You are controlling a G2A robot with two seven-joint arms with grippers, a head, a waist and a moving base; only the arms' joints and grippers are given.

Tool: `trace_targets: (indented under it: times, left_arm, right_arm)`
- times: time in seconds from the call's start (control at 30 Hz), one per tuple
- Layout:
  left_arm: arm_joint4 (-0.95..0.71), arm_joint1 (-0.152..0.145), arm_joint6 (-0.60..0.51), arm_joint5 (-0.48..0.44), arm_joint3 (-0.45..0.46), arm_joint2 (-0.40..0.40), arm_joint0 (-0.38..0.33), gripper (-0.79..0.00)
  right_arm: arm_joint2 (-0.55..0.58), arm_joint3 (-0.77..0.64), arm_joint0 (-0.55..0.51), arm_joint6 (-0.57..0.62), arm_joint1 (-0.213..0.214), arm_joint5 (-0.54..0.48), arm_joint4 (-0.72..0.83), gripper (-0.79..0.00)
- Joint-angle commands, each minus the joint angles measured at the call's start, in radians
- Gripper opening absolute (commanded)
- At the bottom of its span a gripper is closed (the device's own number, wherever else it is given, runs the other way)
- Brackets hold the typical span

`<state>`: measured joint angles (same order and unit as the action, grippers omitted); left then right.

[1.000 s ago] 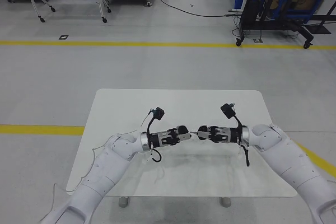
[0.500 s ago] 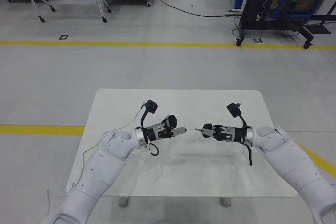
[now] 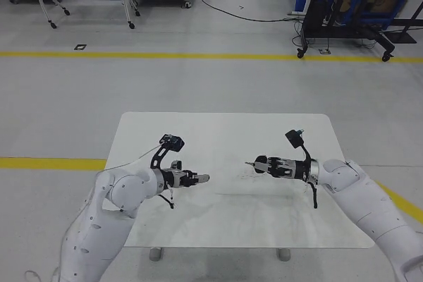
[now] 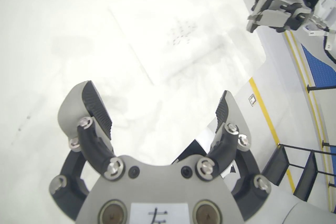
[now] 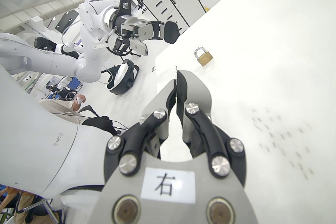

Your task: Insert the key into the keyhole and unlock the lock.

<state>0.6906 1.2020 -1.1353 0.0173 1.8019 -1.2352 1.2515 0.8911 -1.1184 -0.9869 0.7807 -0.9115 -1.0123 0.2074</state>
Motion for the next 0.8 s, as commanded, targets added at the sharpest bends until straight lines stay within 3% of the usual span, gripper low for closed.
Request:
trace_targets:
  times: [0.0, 0.1, 0.3, 0.5, 0.63, 0.77]
  left_arm:
    - [0.121, -0.004, -0.052, 0.089, -0.008, 0.018, -0.001, 0.000]
    - [0.178, -0.001, -0.084, 0.149, -0.037, 0.059, -0.013, 0.000]
    - [0.220, 0.010, -0.097, 0.176, -0.146, 0.136, -0.068, -0.003]
    - [0.242, 0.018, -0.070, 0.193, -0.203, 0.170, -0.102, -0.271]
    - [0.242, 0.021, -0.045, 0.212, -0.220, 0.172, -0.106, -0.326]
    - [0.263, 0.020, -0.044, 0.223, -0.224, 0.174, -0.106, -0.308]
  right_arm:
    - [0.000, 0.000, 0.000, 0.000, 0.000, 0.000, 0.000, -0.785]
    - [0.000, 0.000, 0.000, 0.000, 0.000, 0.000, 0.000, -0.785]
    - [0.000, 0.000, 0.000, 0.000, 0.000, 0.000, 0.000, -0.785]
    - [0.000, 0.000, 0.000, 0.000, 0.000, 0.000, 0.000, -0.785]
    - [0.000, 0.000, 0.000, 0.000, 0.000, 0.000, 0.000, -0.785]
    - [0.000, 0.000, 0.000, 0.000, 0.000, 0.000, 0.000, -0.785]
